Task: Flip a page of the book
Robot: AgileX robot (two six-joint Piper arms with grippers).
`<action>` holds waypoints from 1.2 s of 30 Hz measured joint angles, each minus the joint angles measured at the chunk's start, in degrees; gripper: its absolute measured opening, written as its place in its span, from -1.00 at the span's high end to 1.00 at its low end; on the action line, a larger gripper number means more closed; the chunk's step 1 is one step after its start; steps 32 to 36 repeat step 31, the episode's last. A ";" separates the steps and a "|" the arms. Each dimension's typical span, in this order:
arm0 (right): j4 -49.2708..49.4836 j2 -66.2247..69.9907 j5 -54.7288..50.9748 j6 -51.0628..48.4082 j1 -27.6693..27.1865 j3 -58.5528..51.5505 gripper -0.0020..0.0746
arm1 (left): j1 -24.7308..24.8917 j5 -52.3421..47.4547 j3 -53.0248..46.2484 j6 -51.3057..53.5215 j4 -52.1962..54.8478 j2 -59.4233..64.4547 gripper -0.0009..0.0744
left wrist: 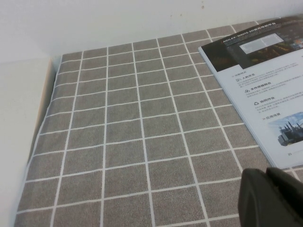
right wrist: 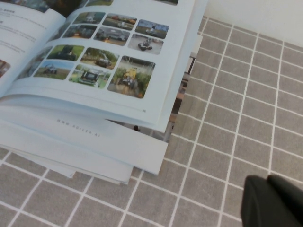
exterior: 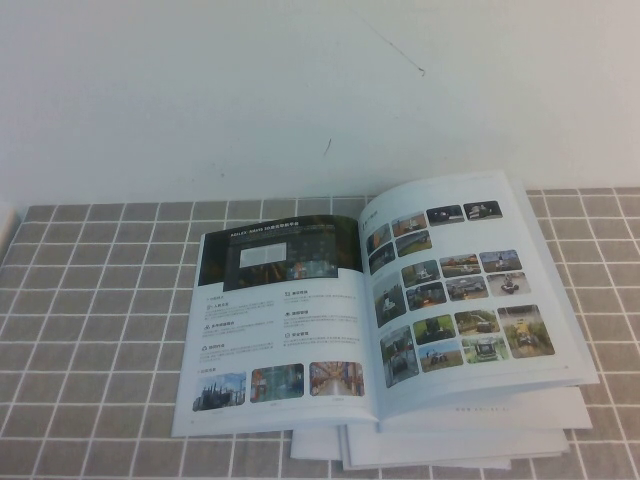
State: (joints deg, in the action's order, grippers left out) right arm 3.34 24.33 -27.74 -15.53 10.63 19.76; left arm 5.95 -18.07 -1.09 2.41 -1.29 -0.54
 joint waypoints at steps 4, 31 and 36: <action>-0.21 -3.20 0.13 -0.22 -1.36 -2.72 0.95 | 0.00 0.00 0.00 0.00 0.00 0.00 0.99; -1.43 -24.93 8.14 3.75 -16.29 -21.06 0.95 | 0.00 -0.11 0.00 0.08 0.00 0.00 0.99; -1.43 -24.93 8.14 3.75 -16.29 -21.06 0.95 | 0.00 -0.11 0.00 0.08 0.00 0.00 0.99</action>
